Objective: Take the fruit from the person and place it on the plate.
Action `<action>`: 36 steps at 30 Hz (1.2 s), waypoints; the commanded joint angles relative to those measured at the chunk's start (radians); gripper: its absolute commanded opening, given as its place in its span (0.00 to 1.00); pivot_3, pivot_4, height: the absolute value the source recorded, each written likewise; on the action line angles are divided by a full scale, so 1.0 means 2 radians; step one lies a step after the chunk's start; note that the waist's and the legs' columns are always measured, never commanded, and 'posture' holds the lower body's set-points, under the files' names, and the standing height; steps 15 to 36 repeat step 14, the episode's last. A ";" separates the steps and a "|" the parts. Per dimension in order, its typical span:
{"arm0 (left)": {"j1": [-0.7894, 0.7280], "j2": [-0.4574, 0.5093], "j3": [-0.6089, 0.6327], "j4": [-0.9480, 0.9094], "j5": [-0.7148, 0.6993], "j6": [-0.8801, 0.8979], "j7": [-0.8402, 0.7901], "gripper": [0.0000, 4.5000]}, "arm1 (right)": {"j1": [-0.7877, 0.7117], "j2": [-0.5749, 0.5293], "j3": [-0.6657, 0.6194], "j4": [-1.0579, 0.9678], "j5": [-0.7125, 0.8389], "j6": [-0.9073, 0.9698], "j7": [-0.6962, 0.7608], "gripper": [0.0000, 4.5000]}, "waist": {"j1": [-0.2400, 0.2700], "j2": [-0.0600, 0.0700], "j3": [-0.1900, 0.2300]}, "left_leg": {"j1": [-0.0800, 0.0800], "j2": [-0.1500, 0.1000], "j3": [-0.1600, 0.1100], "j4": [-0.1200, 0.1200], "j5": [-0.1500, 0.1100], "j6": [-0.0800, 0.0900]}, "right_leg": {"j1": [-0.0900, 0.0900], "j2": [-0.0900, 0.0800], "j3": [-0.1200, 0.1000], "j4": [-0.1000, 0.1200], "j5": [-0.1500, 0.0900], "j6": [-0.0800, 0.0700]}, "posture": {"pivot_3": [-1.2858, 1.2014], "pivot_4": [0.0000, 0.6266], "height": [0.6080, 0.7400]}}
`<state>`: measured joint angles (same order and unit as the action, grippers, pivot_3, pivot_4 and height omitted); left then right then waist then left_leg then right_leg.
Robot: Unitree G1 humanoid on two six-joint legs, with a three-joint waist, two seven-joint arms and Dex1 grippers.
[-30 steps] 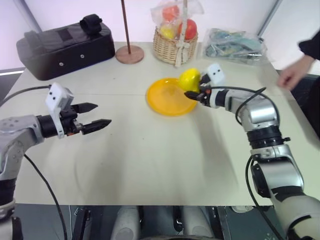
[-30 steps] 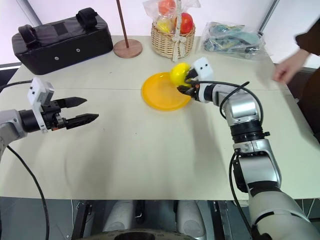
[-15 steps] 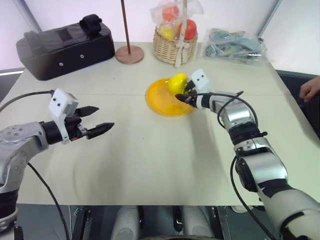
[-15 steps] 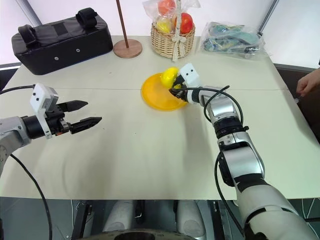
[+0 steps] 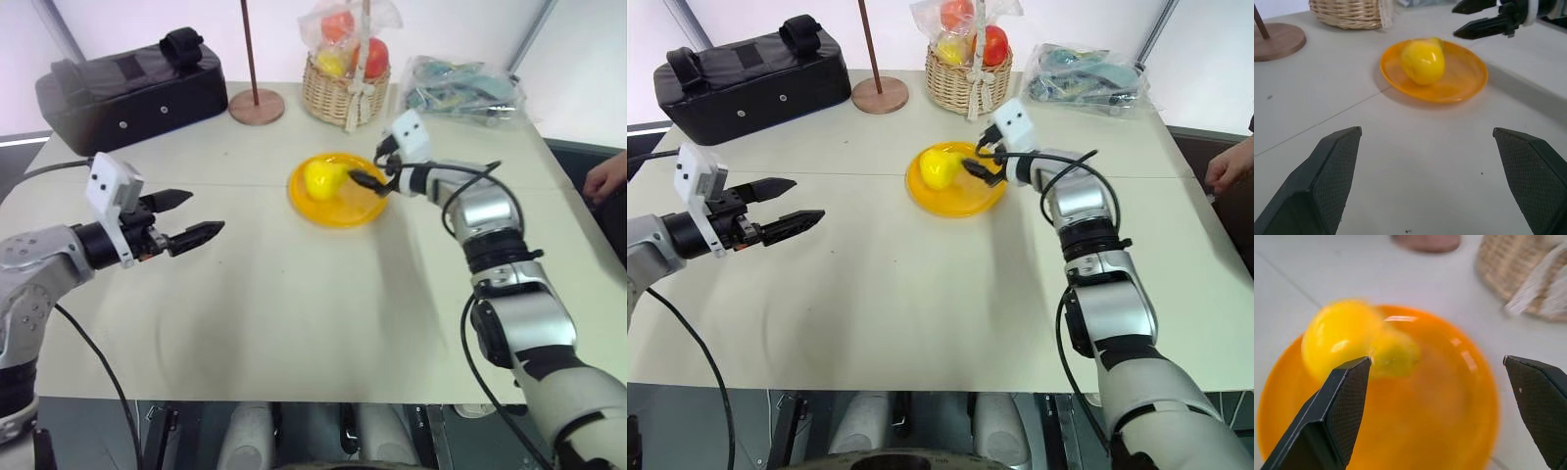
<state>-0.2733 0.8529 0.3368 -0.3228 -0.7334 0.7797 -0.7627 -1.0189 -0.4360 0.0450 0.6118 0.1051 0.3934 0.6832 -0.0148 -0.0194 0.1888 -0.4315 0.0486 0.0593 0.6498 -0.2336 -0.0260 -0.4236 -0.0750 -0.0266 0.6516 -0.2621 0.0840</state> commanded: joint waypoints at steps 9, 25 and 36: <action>-0.001 -0.047 0.038 0.011 0.013 -0.023 0.071 1.00 | 0.107 -0.114 -0.116 -0.187 0.108 0.123 0.059 0.98 | 0.000 0.000 0.000 | 0.000 0.000 0.000 0.000 0.000 0.000 | 0.000 0.000 0.000 0.000 0.000 0.000 | 0.52 0.24 1.00; 0.005 -0.062 0.023 0.018 0.037 -0.047 0.084 1.00 | 0.162 -0.117 -0.151 -0.219 0.143 0.152 0.047 0.98 | 0.001 0.000 0.000 | 0.000 0.000 0.000 0.000 0.000 0.000 | 0.000 0.000 0.000 0.000 0.000 0.000 | 0.52 0.24 1.00; 0.005 -0.062 0.023 0.018 0.037 -0.047 0.084 1.00 | 0.162 -0.117 -0.151 -0.219 0.143 0.152 0.047 0.98 | 0.001 0.000 0.000 | 0.000 0.000 0.000 0.000 0.000 0.000 | 0.000 0.000 0.000 0.000 0.000 0.000 | 0.52 0.24 1.00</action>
